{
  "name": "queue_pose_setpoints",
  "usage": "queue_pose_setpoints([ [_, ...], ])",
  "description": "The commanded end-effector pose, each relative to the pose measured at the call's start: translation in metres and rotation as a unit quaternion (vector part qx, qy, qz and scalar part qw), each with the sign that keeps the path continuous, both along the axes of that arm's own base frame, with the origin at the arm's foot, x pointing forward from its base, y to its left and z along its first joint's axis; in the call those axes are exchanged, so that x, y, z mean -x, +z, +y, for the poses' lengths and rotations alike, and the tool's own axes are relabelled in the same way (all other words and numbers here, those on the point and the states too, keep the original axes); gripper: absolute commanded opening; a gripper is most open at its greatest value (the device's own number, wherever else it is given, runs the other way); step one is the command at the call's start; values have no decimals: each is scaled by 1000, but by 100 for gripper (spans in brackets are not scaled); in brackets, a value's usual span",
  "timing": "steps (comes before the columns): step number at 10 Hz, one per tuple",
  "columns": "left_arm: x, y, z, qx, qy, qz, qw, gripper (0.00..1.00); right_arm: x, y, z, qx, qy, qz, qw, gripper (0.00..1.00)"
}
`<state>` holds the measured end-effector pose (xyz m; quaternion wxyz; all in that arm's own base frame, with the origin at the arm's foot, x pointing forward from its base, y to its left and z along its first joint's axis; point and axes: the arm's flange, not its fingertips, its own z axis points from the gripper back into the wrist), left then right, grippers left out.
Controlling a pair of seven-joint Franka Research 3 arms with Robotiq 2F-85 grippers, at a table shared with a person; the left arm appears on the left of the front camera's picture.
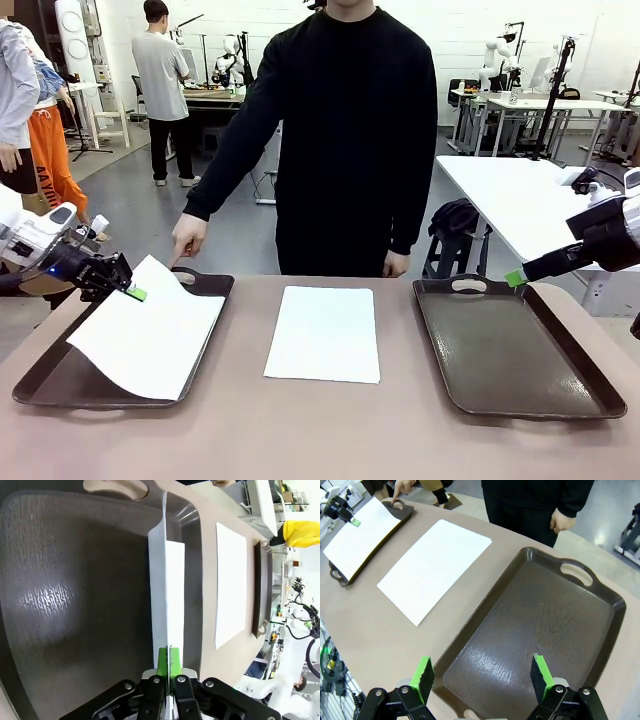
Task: Sort the A4 documents.
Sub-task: Place the A4 Paper in the designated Handle tray.
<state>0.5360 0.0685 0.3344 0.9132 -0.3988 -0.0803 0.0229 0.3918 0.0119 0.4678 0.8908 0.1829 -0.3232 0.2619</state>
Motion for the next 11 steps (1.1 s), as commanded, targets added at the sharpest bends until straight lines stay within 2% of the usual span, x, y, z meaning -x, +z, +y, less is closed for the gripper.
queue_pose_setpoints([
  [1, 2, 6, 1, -32, 3, 1, 999, 1, -3, -4, 0, -9, 5, 0, 1000, 100],
  [3, 0, 15, 5, -93, 3, 14, 996, 1, -3, -4, 0, -9, 5, 0, 1000, 100],
  [5, -8, 9, 3, -151, -1, 32, 988, 1, -3, -4, 0, -9, 5, 0, 1000, 100],
  [7, -13, -2, -6, -127, -9, 35, 991, 1, -3, -4, 0, -9, 5, 0, 1000, 100],
  [10, -13, -1, -3, -152, 0, 45, 987, 1, -3, -4, 0, -9, 5, 0, 1000, 100],
  [11, -15, 5, 1, -158, 8, 45, 986, 10, -3, -4, 0, -9, 5, 0, 1000, 100],
])
